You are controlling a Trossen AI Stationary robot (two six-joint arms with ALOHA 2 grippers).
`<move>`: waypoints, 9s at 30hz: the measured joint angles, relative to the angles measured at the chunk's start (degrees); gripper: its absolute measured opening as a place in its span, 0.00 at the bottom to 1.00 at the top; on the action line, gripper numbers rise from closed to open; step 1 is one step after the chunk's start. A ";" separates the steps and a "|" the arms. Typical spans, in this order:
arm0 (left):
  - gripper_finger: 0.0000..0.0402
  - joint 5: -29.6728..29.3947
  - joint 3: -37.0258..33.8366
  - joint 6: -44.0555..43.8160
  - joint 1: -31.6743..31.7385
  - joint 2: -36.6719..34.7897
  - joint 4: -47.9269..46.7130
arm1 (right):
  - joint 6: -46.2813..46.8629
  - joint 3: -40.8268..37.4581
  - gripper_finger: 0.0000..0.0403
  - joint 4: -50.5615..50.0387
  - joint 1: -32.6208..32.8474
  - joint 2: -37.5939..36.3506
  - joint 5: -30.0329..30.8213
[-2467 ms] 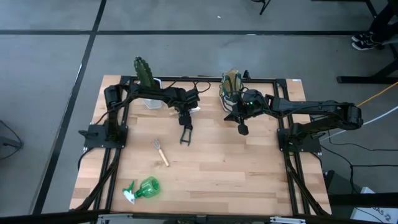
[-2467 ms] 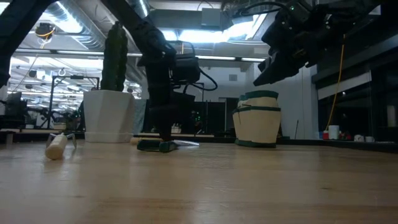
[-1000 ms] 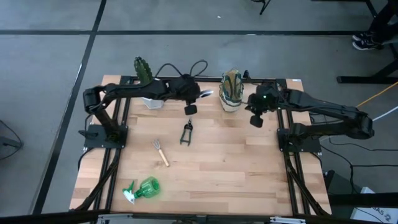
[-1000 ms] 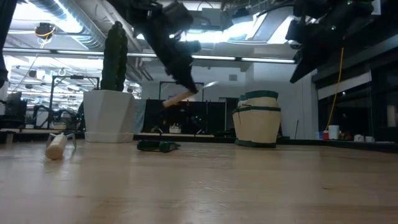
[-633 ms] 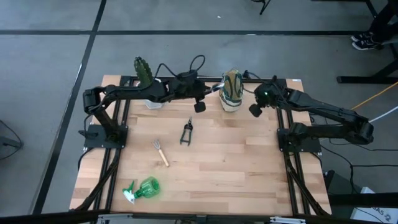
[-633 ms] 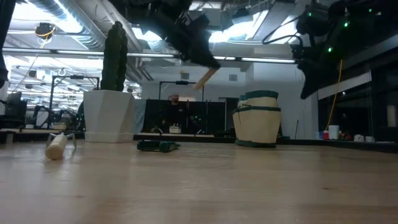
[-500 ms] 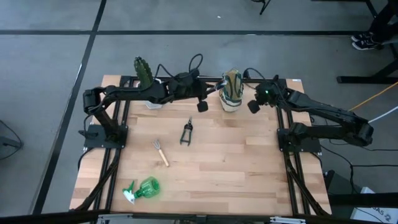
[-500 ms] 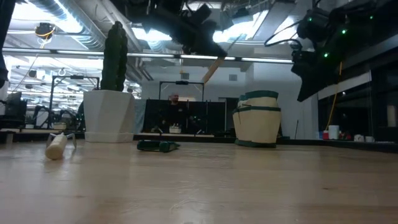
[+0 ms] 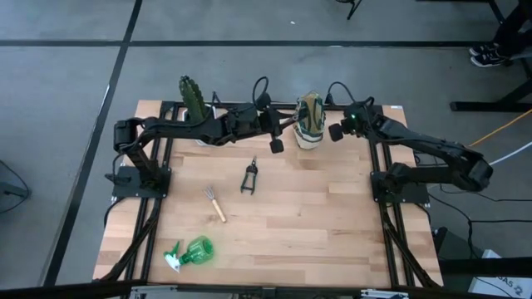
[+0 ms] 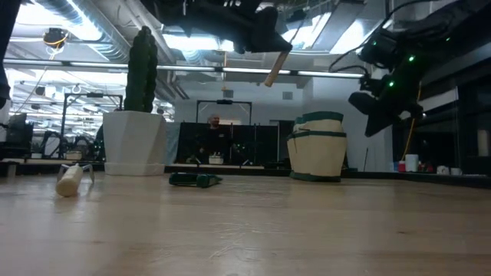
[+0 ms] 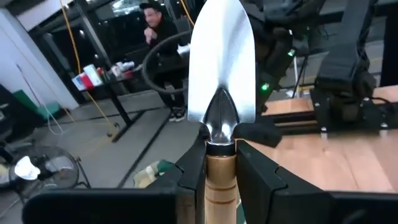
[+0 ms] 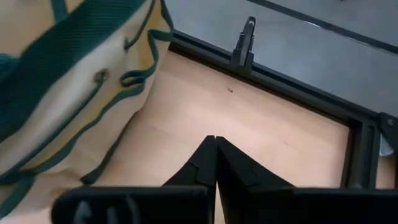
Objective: Pick & Place Garden tools in Gardening bag
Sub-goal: Put the trowel into the gardening bag
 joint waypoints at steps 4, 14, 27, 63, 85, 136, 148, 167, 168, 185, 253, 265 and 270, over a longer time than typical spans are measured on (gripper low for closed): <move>0.15 0.10 0.03 0.56 -0.07 0.99 2.42 | -2.74 0.00 0.02 5.14 -1.10 5.70 -0.19; 0.15 0.70 0.00 1.46 0.20 1.95 9.95 | -13.86 -0.04 0.02 21.20 -3.50 18.38 -5.25; 0.15 1.78 0.00 0.07 2.89 8.15 22.40 | -18.59 -0.04 0.02 31.20 0.52 22.53 -20.65; 0.15 -6.75 -17.53 -9.33 -2.14 1.83 36.36 | -24.35 0.02 0.09 33.57 9.86 5.77 -34.06; 0.15 5.44 -18.21 -12.43 0.15 5.12 45.83 | -19.62 4.01 0.41 50.77 17.93 5.51 -40.70; 0.19 -20.07 -15.35 13.93 -4.57 5.15 35.71 | -15.02 7.30 0.03 47.29 18.47 6.42 -26.87; 0.31 -20.32 -15.28 10.59 -5.96 3.37 30.08 | -16.17 7.28 0.01 41.87 17.62 5.89 -26.67; 0.39 4.09 -15.32 -7.36 -0.18 -10.85 4.76 | -16.90 7.28 0.00 17.34 12.55 -7.36 -31.54; 0.39 4.09 -15.32 -7.36 -0.15 -10.85 4.88 | -17.12 7.28 0.00 16.76 12.47 -7.67 -31.57; 0.38 2.51 -15.30 -9.97 1.22 -10.31 3.40 | -19.70 7.28 0.00 20.71 12.20 -1.05 -28.32; 0.38 2.97 -15.32 -11.27 1.18 -10.26 3.15 | -24.86 7.32 0.38 33.35 10.54 16.32 -30.03; 0.38 5.78 -15.35 -10.22 1.18 -10.26 1.23 | -24.92 7.32 0.49 33.13 9.73 16.30 -30.03; 0.38 7.29 -15.37 -5.77 0.01 -11.44 -8.75 | -25.18 7.32 0.49 32.93 9.73 16.30 -30.03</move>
